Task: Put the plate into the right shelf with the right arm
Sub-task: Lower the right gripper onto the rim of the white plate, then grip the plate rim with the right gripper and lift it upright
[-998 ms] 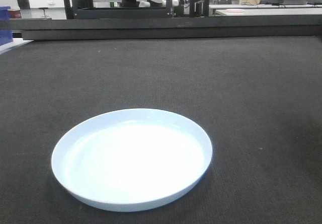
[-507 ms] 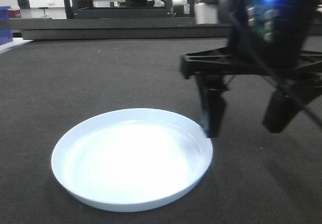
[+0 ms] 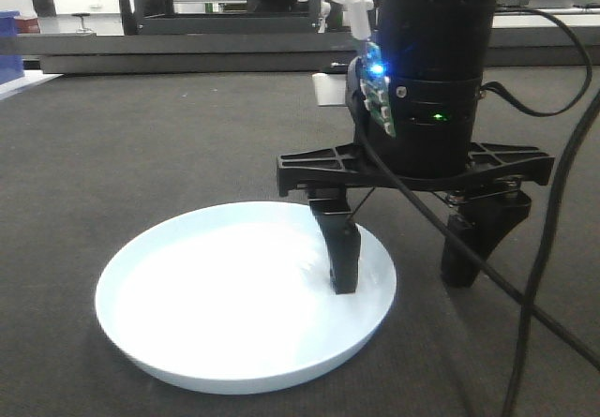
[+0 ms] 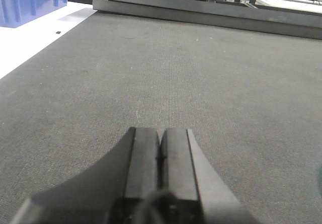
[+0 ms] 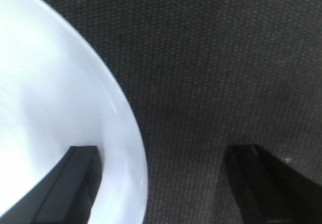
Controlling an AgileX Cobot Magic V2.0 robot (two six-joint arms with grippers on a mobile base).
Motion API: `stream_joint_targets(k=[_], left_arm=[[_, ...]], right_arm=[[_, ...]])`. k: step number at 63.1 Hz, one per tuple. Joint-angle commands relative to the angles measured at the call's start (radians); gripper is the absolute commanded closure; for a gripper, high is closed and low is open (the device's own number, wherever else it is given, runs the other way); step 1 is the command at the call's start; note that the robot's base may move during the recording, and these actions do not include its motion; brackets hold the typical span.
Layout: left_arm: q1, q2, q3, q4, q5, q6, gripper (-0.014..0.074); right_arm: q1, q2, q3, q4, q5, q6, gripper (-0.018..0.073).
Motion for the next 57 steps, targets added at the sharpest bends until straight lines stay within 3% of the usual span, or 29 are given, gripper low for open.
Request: stream_joint_targets(k=[1,8,18,37,49,57], left_arm=[[-0.002,-0.010,0.010,-0.008,-0.090,-0.007,0.0724],[-0.002,-0.010,0.010,-0.008,-0.090,-0.007,0.0724],[-0.002,-0.010,0.010,-0.008,-0.090,-0.007,0.0724],[-0.002,-0.010,0.010,-0.008,-0.090,-0.007,0.0724],[-0.002,-0.010,0.010,-0.008,-0.090,-0.007,0.0724],[-0.002,-0.010,0.010,-0.008,-0.090,-0.007,0.0724]], right_arm=[[0.003,-0.044,-0.031,-0.011,-0.002,0.005,-0.0030],[0.003,-0.046,-0.031,-0.010,0.007,0.005,0.0148],[0.003,-0.074,-0.031,-0.010,0.009,0.005,0.0519],[-0.027,-0.236,0.016,-0.060,-0.030,-0.032,0.0507],[-0.110,-0.459,0.191,-0.127,-0.219,-0.095,0.0507],[-0.193,-0.616,0.329,-0.130,-0.390,-0.203,0.0507]])
